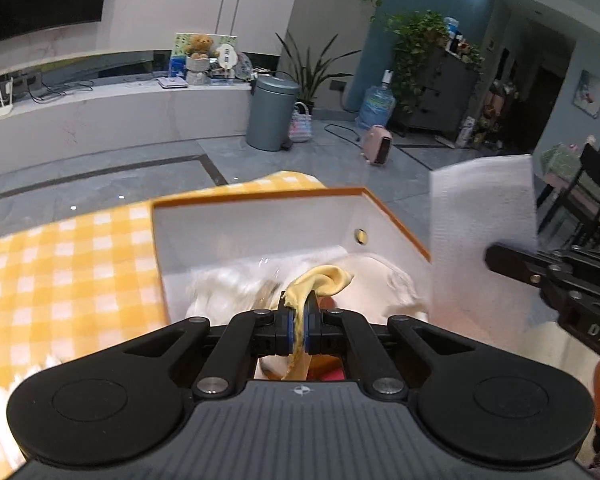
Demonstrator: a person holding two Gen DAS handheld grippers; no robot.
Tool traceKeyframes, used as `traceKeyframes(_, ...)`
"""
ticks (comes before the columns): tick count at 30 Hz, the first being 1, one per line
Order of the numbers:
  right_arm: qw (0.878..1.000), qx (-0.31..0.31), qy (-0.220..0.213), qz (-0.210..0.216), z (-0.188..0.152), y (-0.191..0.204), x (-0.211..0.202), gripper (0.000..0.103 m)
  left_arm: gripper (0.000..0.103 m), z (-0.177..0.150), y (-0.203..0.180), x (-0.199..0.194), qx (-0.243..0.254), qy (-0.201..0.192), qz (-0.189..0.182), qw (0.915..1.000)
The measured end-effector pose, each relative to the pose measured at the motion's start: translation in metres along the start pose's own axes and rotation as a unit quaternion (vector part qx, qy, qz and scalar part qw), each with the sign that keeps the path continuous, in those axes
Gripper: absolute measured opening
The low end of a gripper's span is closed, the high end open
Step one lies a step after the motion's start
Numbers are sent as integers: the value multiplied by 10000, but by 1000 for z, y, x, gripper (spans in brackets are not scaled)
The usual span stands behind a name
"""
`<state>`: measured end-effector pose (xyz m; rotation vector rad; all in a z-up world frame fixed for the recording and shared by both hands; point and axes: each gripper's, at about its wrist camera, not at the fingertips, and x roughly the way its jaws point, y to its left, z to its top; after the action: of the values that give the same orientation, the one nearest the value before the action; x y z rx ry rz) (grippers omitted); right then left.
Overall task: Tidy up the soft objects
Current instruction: 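Lower the yellow cloth and mesh bag into the orange box and open both tools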
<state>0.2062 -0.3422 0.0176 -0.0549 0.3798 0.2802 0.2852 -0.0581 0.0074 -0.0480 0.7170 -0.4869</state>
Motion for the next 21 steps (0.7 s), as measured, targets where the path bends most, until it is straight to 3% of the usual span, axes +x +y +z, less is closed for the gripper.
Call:
traceKeyframes(8,9996,130,225,84,8,-21,47,0,5,10,19,36,-51,239,287,9993)
traceKeyframes(15,9947,544,837,234,-7,-36,95,0,5,5,28,61,134,507,587,9969)
traceKeyframes(21,9877,664,1398,210,-19,-39,131,0,5,10,39,70,-88,611,665,9959)
